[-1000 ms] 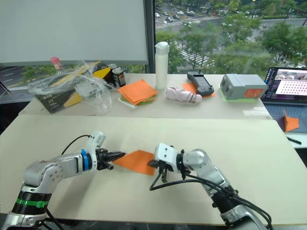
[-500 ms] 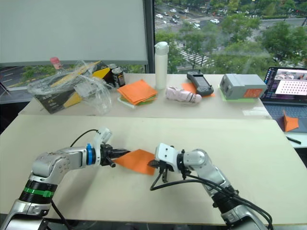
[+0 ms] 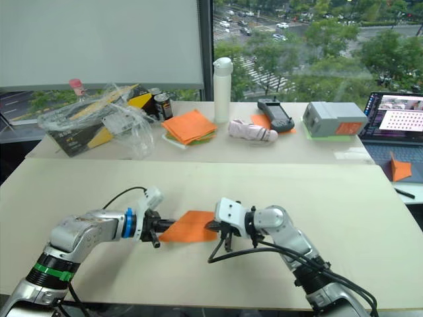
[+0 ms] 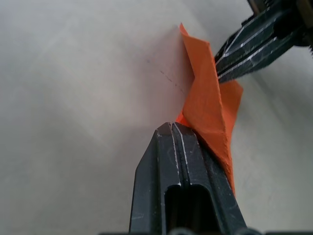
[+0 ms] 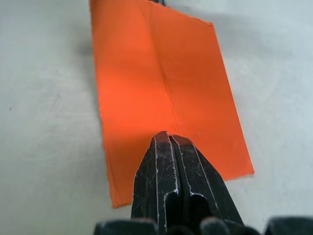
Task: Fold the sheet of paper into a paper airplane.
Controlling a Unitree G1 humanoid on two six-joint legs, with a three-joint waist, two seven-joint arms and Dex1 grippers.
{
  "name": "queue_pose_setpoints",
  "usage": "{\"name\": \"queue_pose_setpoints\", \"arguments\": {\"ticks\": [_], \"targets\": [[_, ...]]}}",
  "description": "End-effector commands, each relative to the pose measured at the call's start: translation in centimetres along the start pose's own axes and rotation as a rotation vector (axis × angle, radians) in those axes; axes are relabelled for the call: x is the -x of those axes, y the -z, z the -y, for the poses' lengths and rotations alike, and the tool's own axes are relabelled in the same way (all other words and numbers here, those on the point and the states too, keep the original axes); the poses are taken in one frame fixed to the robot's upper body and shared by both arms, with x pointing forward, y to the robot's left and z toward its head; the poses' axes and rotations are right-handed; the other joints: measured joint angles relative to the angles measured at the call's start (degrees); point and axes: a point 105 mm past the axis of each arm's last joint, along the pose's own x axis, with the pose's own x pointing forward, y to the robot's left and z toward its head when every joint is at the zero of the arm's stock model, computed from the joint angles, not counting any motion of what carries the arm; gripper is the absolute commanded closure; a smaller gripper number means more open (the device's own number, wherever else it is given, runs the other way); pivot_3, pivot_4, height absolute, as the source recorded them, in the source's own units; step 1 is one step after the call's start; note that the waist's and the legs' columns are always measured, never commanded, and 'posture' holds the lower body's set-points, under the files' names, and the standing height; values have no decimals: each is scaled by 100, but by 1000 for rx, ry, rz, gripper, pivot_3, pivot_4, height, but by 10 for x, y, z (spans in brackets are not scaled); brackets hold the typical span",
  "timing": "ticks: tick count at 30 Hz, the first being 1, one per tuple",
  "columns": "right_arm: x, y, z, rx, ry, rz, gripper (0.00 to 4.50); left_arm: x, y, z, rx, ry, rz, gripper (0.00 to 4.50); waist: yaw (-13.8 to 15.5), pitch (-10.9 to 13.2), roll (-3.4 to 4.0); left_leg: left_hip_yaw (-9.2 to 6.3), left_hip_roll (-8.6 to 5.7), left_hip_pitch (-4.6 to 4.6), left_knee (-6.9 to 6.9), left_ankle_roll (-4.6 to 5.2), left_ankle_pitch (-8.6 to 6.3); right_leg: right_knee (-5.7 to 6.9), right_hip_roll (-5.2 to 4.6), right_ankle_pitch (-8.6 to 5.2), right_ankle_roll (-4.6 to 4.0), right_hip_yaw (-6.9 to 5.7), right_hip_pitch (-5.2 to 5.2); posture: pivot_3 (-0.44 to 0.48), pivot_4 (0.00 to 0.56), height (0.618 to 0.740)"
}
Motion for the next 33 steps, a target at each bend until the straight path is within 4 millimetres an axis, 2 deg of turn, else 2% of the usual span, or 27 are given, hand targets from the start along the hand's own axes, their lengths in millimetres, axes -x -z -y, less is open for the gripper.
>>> {"name": "queue_pose_setpoints", "arguments": {"ticks": [1, 7, 13, 16, 18, 21, 24, 28, 33], "targets": [[1, -9, -3, 45, -12, 26, 4486, 0, 0, 0, -35, 2, -6, 4500, 1, 0, 0, 0, 0, 0, 0, 0, 0, 0, 0, 0, 0, 0, 0, 0, 150, 740], [1, -9, -3, 49, -16, 24, 4486, 5, 0, -12, -46, -63, 2, 4500, -1, 0, 0, 0, 0, 1, 0, 0, 0, 0, 0, 0, 0, 1, 0, 0, 150, 740], [1, -8, -4, 50, -20, 22, 4486, 23, -6, -30, -3, -154, 61, 4500, -16, 0, 0, 0, 1, 4, 0, 0, 0, 4, 1, 0, 0, 1, 0, 0, 150, 740], [1, -8, -4, 50, -23, 23, 4486, 35, -16, -32, 29, -184, 124, 4500, -20, 0, 0, 0, 1, 4, 0, 0, 0, 6, 2, 0, 0, 0, 0, 0, 150, 740], [1, -7, -5, 51, -25, 22, 4486, 40, -23, -28, 42, -180, 162, 4500, -15, 0, 0, -2, 1, 3, 0, 0, 0, 6, 2, 0, 0, 0, -1, 0, 150, 740], [0, -7, -4, 52, -27, 23, 4486, 46, -37, -11, 43, -135, 229, 4500, -13, 0, 0, -2, 1, 1, 2, 0, 0, 6, 1, 0, 0, 0, -1, 0, 150, 740], [0, -7, -5, 52, -28, 23, 4486, 50, -43, 5, 42, -88, 261, 4500, -9, 0, 0, -2, 1, 0, 2, 0, 0, 5, 1, 0, 0, 1, -1, 0, 150, 740], [0, -7, -5, 53, -30, 22, 4486, 50, -38, 30, 33, -13, 243, 4500, -21, 0, 0, -2, 3, 1, 1, 1, 0, 5, 1, 0, 0, 1, -1, 0, 150, 740], [0, -7, -5, 54, -33, 22, 4486, 44, -19, 36, 42, -12, 183, 4500, -11, 0, 0, 0, 3, 3, 1, 1, 0, 5, 1, 0, 0, 3, -1, 0, 150, 740]]}}
